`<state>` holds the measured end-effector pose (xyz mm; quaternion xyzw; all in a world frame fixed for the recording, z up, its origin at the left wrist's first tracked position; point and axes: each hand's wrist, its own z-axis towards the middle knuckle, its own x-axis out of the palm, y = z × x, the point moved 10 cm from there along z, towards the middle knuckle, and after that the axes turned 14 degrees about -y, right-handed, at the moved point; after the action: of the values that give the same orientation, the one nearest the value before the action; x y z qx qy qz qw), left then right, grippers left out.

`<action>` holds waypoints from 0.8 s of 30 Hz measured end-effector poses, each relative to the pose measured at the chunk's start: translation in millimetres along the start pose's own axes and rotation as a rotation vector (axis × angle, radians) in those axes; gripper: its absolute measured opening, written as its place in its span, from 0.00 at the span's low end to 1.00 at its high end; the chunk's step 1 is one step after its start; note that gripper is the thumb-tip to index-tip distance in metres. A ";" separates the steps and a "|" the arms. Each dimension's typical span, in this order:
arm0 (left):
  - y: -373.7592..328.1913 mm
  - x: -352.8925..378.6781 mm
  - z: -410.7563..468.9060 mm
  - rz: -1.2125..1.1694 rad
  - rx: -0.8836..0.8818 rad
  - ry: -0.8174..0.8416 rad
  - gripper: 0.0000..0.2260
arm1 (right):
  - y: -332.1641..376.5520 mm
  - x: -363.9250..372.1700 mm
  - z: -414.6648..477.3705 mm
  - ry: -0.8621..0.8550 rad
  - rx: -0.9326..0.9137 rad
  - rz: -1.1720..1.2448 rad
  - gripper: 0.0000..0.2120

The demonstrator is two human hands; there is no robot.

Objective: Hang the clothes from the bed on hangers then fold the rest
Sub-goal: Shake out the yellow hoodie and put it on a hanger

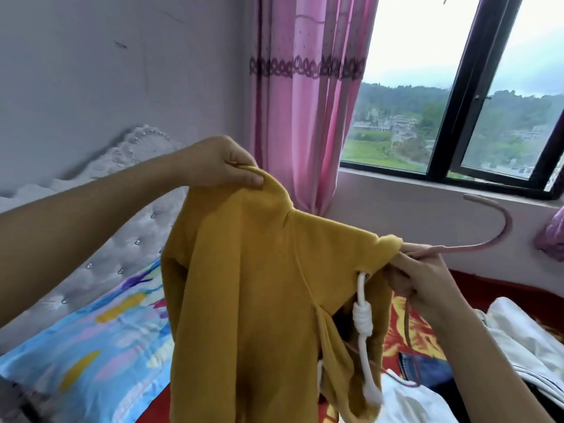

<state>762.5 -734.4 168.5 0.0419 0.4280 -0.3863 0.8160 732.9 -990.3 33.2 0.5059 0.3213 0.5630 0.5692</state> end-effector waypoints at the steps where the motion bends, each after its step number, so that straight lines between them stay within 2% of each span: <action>1: 8.2 2.4 -5.0 0.014 -0.026 0.033 0.17 | -0.6 -2.1 -0.4 -0.024 0.012 0.017 0.12; 3: 20.6 12.0 -15.5 0.091 -0.055 0.114 0.15 | -1.7 0.4 -0.1 -0.036 0.035 0.026 0.16; 5: 21.3 29.2 -22.4 0.192 -0.001 0.178 0.16 | 2.2 8.5 1.8 -0.030 0.040 0.029 0.20; 9: 7.1 70.0 -37.7 0.008 0.048 0.258 0.11 | 0.9 20.2 1.1 -0.041 0.000 -0.024 0.18; 12: 13.0 79.2 -49.6 -0.174 -0.018 0.167 0.10 | -4.7 18.2 0.1 -0.082 0.002 -0.004 0.15; 16: 2.6 82.6 -50.7 -0.233 0.030 0.032 0.11 | -2.8 36.1 -3.1 -0.068 -0.051 -0.011 0.17; 18: -2.7 87.8 -49.3 -0.246 0.024 0.015 0.11 | -2.4 50.6 -3.9 -0.052 -0.079 -0.072 0.21; 22: -2.2 96.8 -53.9 -0.304 -0.024 0.003 0.09 | -10.0 67.3 -5.1 -0.011 -0.068 -0.176 0.17; 24: 0.0 94.9 -54.1 -0.301 -0.027 -0.036 0.08 | -7.4 69.7 -2.8 0.051 -0.095 -0.255 0.19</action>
<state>758.3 -769.3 65.0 -0.0407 0.4199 -0.4993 0.7568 743.8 -921.3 39.7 0.4191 0.3703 0.5131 0.6511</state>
